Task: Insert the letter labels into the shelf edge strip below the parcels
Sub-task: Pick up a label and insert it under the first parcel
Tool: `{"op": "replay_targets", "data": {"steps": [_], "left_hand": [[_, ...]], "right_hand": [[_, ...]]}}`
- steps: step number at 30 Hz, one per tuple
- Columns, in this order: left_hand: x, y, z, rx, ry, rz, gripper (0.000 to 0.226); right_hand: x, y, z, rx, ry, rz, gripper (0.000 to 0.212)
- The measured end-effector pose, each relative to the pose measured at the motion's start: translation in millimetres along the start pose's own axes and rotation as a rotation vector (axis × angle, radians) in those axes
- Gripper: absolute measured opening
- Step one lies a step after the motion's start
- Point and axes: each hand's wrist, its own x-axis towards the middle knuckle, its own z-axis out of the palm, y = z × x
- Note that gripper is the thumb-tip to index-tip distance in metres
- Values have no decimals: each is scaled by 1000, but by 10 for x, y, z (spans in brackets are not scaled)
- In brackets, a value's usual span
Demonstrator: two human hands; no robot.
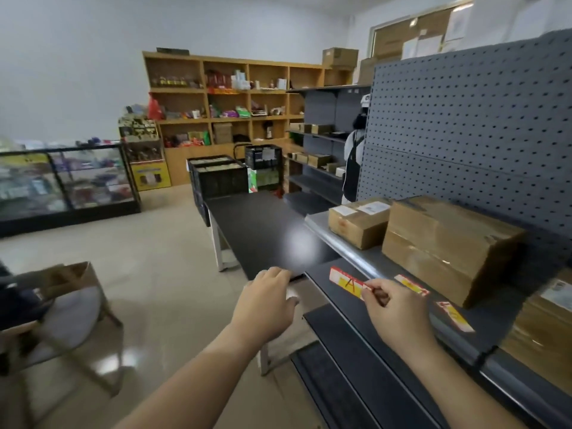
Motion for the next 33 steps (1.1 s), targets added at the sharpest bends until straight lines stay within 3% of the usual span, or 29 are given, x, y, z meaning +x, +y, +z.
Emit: {"op": "replay_targets", "data": {"steps": [10,18,26,33], "left_hand": [[924,-1213,-41,29,-30,-22,40],[2016,-1708,450,32,-64,28,42],[3250,-1872,1097,10,-159,165,48],[3967,-1553,1736,-88,-279,442,36]], "right_hand": [[1073,-308,1329,60,-60,-2,7],[2047,-33,1968,70,-9,29,7],[2819,528,2209,45,49,201,8],[2815,859,2091,-155,192,348,6]]}}
